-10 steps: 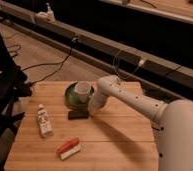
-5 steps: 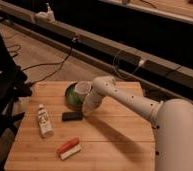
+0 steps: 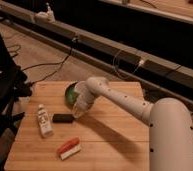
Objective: Push the eraser across the table
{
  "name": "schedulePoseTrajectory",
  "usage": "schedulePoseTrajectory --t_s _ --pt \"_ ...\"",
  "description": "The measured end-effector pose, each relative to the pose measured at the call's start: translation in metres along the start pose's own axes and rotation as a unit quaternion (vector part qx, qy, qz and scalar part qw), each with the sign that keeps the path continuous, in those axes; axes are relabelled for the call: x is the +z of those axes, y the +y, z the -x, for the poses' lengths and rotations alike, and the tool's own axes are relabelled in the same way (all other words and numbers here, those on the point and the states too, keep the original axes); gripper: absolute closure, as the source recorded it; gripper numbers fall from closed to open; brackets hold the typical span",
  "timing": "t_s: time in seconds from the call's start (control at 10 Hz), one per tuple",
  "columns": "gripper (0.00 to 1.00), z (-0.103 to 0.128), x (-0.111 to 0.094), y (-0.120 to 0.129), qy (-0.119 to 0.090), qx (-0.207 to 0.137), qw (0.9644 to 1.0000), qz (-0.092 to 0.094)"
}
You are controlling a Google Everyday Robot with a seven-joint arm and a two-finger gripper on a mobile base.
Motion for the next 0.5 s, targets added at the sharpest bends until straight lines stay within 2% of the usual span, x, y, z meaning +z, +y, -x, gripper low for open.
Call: schedulePoseTrajectory --t_s 0.2,0.3,0.5 --pt "1.00 0.025 0.003 -0.011 -0.025 -0.035 0.9991 0.001" --pt "1.00 0.030 -0.003 -0.015 -0.026 -0.053 0.9983 0.001" --pt "0.99 0.025 -0.008 -0.014 -0.021 -0.055 0.9983 0.001"
